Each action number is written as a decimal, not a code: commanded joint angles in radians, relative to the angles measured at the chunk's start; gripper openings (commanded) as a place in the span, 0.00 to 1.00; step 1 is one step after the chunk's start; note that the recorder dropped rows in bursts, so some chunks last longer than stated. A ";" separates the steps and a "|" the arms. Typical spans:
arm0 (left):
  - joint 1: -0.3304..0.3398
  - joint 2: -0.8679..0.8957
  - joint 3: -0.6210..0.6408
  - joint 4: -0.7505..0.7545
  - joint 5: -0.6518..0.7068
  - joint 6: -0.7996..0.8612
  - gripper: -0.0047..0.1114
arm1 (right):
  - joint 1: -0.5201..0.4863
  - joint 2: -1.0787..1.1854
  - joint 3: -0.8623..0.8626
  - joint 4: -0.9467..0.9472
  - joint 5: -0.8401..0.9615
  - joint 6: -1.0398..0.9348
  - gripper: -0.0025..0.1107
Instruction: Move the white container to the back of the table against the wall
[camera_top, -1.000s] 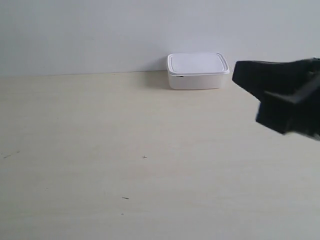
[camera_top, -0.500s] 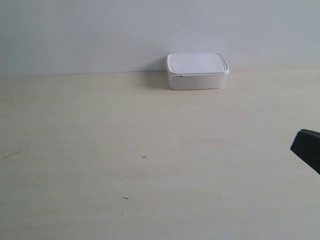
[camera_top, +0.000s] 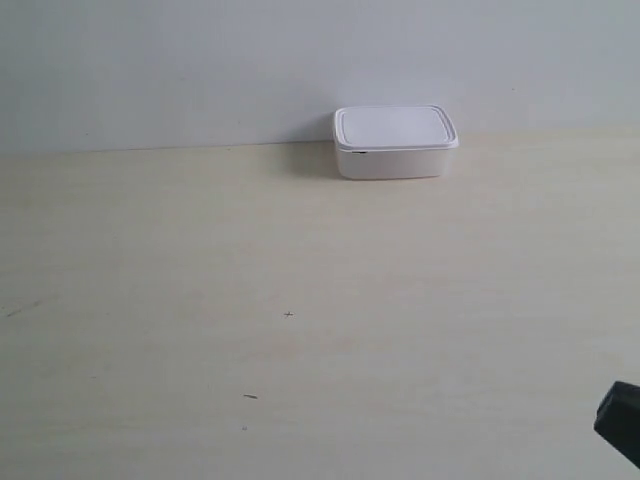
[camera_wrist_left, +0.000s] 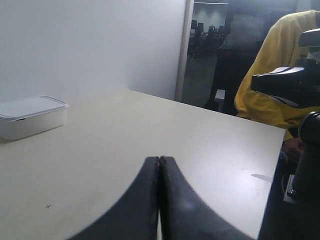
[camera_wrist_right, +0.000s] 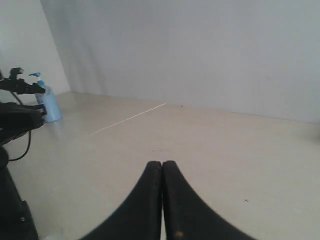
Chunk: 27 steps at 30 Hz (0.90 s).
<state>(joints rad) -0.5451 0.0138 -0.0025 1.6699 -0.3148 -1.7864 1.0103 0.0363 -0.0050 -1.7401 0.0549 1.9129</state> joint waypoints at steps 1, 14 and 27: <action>-0.007 -0.006 0.002 0.003 -0.005 0.005 0.04 | 0.002 -0.036 0.005 -0.004 -0.104 -0.079 0.02; -0.007 -0.006 0.002 0.003 -0.005 0.005 0.04 | 0.002 -0.036 0.005 0.041 -0.190 0.181 0.02; -0.007 -0.006 0.002 0.003 -0.005 0.005 0.04 | 0.002 -0.036 0.005 0.038 -0.190 0.181 0.02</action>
<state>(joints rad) -0.5451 0.0138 -0.0025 1.6714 -0.3158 -1.7864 1.0103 0.0065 -0.0050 -1.7002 -0.1302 2.0897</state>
